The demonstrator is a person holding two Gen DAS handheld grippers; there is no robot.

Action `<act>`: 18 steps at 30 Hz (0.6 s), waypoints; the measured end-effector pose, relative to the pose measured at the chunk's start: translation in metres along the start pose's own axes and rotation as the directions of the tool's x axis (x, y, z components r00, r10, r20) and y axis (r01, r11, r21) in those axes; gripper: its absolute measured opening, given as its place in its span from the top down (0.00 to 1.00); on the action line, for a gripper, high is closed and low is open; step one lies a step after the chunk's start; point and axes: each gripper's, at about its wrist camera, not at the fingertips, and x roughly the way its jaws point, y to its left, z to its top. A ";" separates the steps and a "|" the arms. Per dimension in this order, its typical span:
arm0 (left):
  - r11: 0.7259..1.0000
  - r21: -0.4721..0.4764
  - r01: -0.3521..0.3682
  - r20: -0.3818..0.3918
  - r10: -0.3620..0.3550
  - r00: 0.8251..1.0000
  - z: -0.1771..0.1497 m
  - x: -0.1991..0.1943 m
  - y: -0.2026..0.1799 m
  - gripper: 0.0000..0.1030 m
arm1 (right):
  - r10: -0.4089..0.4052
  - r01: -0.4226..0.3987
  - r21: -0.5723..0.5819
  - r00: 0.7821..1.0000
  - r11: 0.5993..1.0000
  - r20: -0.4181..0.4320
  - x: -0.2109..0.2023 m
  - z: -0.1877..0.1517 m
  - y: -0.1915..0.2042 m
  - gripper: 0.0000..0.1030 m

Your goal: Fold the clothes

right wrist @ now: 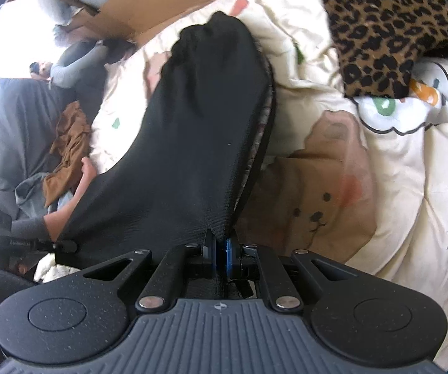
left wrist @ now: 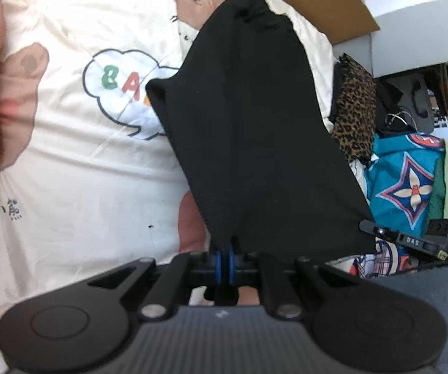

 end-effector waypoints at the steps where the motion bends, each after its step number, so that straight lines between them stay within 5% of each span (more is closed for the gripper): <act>1: 1.000 -0.007 -0.002 0.000 0.002 1.000 -0.001 -0.004 0.000 0.95 | 0.001 -0.001 -0.002 1.000 1.000 0.007 -0.004 -0.001 0.005 0.97; 18: 0.999 -0.029 -0.039 -0.028 0.038 0.999 -0.003 -0.017 -0.008 0.95 | 0.028 -0.028 -0.003 0.997 1.000 0.075 -0.039 -0.012 0.023 0.97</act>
